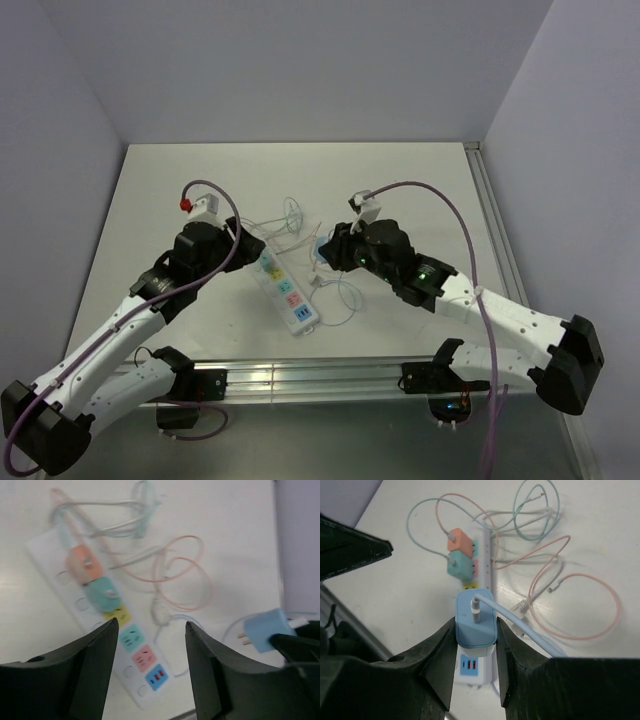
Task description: Insert the plug
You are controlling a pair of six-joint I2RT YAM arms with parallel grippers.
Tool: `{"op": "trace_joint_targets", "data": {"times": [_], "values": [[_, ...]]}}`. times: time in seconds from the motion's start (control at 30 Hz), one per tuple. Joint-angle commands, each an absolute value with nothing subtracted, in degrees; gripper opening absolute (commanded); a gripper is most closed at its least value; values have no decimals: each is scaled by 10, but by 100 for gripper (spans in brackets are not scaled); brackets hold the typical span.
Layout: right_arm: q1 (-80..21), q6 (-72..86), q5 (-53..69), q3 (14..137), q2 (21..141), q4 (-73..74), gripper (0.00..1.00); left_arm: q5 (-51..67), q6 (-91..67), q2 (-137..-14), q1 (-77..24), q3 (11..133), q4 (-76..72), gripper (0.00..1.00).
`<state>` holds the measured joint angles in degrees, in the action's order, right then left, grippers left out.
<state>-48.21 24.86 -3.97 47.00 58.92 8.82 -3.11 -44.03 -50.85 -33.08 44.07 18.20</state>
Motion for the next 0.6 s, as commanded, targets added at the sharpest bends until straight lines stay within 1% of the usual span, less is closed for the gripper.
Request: {"op": "trace_joint_targets", "data": {"times": [0.0, 0.03, 0.1, 0.27, 0.47, 0.57], "values": [[-496, 245, -91, 443, 619, -70, 0, -185, -523, -492, -323, 403, 242, 61], [-499, 243, -96, 439, 638, -87, 0, -212, -536, -490, -321, 389, 249, 59], [-517, 237, -109, 434, 660, -126, 0, -228, -563, -492, -314, 376, 257, 56], [-572, 208, -176, 423, 733, -223, 0, -233, -591, -512, -291, 352, 258, 56], [-626, 189, -229, 421, 822, -328, 0, -220, -612, -552, -272, 352, 267, 57], [-649, 178, -264, 431, 860, -353, 0, -203, -614, -567, -266, 352, 262, 57]]}}
